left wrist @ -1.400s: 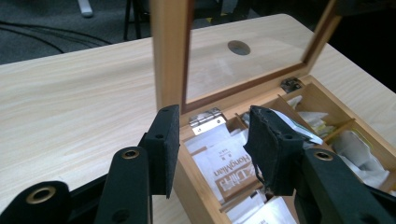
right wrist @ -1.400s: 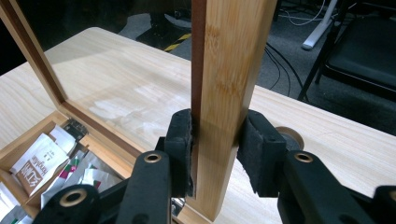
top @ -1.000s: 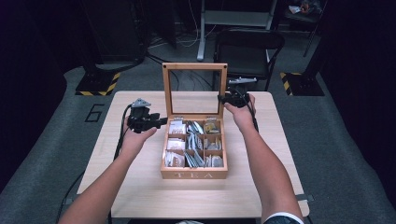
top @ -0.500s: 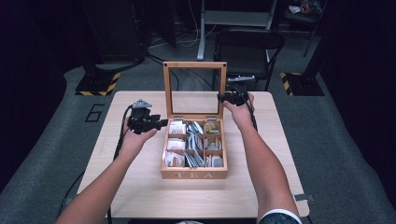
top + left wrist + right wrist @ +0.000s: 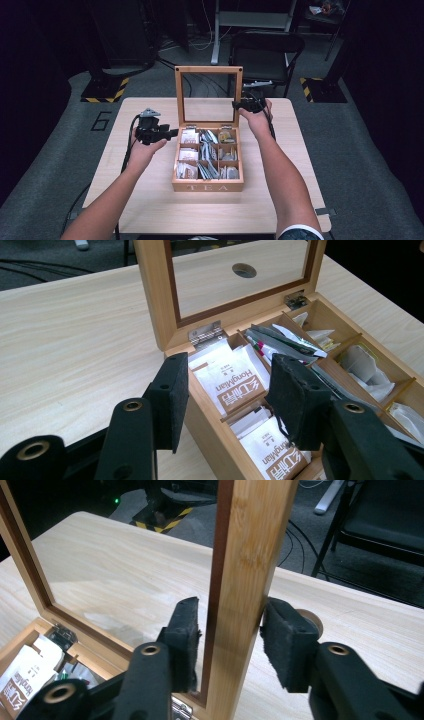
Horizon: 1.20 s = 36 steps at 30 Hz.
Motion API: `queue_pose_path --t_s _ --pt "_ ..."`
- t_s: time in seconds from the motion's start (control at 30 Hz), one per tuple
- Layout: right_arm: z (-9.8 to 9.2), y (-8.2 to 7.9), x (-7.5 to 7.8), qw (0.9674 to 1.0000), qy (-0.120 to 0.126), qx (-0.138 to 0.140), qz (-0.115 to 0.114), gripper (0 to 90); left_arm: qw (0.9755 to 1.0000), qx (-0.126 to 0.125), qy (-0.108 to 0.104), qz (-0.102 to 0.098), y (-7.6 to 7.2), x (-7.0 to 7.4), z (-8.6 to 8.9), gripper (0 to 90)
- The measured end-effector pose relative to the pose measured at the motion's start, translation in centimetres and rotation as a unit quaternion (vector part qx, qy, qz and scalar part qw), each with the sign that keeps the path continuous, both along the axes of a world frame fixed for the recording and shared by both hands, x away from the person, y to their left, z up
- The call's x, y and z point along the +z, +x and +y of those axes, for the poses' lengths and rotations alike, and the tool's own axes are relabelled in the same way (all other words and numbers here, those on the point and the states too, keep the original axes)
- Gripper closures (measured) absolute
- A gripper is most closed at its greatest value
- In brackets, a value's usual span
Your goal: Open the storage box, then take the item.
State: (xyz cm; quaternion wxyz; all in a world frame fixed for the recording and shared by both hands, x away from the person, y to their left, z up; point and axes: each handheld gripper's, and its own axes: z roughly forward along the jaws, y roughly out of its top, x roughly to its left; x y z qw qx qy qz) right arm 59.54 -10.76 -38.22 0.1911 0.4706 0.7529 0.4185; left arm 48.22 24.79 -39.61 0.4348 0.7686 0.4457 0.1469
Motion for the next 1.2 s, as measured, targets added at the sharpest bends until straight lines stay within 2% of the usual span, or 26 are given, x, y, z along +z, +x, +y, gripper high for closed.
queue_pose_path --t_s 0.2,0.27,0.37,0.5,0.57,0.63,0.73,0.87,0.93,1.0,1.1,1.2 --pt "-0.2 -0.6 0.5 0.9999 0.01 -0.001 0.007 48.8 0.9999 0.004 -0.01 -0.001 0.2 -0.4 0.2 49.3" --pt "-0.5 -1.0 0.7 1.0 0.007 -0.003 -0.001 47.1 0.9997 0.011 -0.021 0.007 0.3 -0.7 0.3 48.9" --pt "-1.1 -1.7 1.3 0.9998 0.019 0.001 -0.009 45.0 0.9997 0.011 -0.016 0.015 0.4 -0.9 0.2 48.6" --pt "-1.8 -3.0 2.2 0.9996 0.015 0.004 -0.022 41.3 0.9999 0.008 -0.013 0.004 0.2 -0.6 0.5 48.3" --pt "-2.2 -3.7 2.2 0.9994 0.031 0.005 -0.012 40.2 0.9999 0.01 -0.011 0.001 -0.1 -0.5 0.6 48.3" --pt "-2.5 -4.1 2.1 0.9996 0.024 0.015 -0.006 40.3 0.9999 0.01 -0.009 -0.009 -0.4 -0.3 0.9 48.3" --pt "-3.0 -4.8 2.0 0.9997 0.009 0.024 -0.003 40.2 0.9994 0.021 -0.026 -0.006 -0.8 -0.3 1.3 48.3" --pt "-3.6 -6.3 2.2 0.9993 0.024 0.026 -0.014 40.3 0.9988 0.029 -0.04 0.001 -1.3 -0.7 2.2 48.3" --pt "-3.9 -7.2 2.2 0.9989 0.033 0.025 -0.022 40.6 0.9985 0.036 -0.04 0.005 -1.6 -1.0 2.5 47.8" --pt "-3.9 -8.2 2.1 0.9989 0.023 0.029 -0.028 40.5 0.9983 0.04 -0.042 0.009 -1.8 -1.4 2.8 47.6" --pt "-3.7 -9.1 1.8 0.9991 0.003 0.036 -0.022 39.6 0.9984 0.041 -0.036 0.015 -1.7 -1.8 3.0 47.2" --pt "-3.6 -9.8 1.5 0.9989 0.001 0.043 -0.021 40.1 0.9986 0.041 -0.031 0.016 -1.8 -1.8 3.1 47.2"
